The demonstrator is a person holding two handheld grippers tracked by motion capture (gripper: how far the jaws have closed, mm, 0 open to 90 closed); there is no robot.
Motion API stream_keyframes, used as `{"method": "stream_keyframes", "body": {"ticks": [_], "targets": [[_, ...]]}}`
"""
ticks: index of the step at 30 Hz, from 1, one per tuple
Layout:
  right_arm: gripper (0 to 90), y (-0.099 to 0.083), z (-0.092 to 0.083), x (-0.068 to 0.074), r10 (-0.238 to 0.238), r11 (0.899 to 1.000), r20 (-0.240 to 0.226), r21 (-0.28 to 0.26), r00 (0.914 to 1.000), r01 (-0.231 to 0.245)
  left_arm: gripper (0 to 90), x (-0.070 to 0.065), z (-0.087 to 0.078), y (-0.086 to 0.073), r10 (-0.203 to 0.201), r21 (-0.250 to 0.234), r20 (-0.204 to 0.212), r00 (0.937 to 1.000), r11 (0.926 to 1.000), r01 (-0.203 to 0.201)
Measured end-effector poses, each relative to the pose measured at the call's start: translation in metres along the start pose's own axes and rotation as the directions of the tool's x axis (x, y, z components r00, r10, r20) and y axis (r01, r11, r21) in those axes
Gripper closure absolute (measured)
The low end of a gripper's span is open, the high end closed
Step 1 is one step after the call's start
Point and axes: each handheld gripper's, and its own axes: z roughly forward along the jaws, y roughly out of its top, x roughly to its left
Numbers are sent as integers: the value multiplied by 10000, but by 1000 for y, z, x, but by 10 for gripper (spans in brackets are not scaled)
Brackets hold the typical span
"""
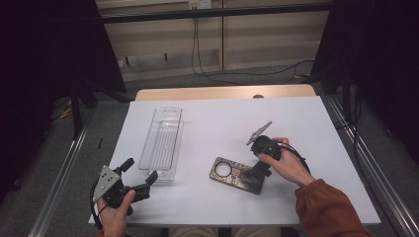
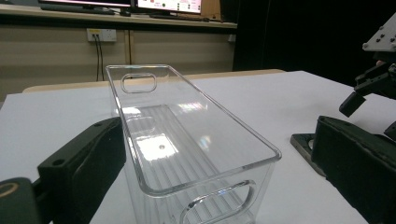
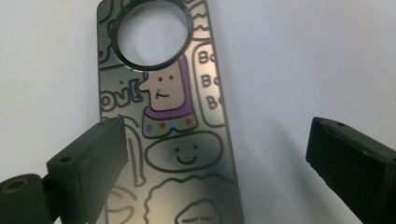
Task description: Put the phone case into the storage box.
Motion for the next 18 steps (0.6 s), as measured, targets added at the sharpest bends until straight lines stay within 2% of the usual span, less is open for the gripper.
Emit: {"method": "stream_keyframes", "body": {"ticks": [6,7,9,14,18], "targets": [[50,6,9,10,-317,9987,-127,403,9994,322,33,0,0,0,-11,13,-40,10000,10000,11],[50,7,12,11,-456,9979,-90,449,9989,459,33,0,0,0,8,28,89,10000,10000,-8],[50,9,15,14,-671,9958,-140,622,9976,679,33,-1,1,0,4,-3,18,10000,10000,-4],[50,15,22,23,-801,9937,-155,779,9967,811,33,0,0,0,26,42,-38,10000,10000,-26],[53,19,26,28,-935,9908,-134,971,9955,943,33,0,0,0,14,34,84,10000,10000,-14]]}}
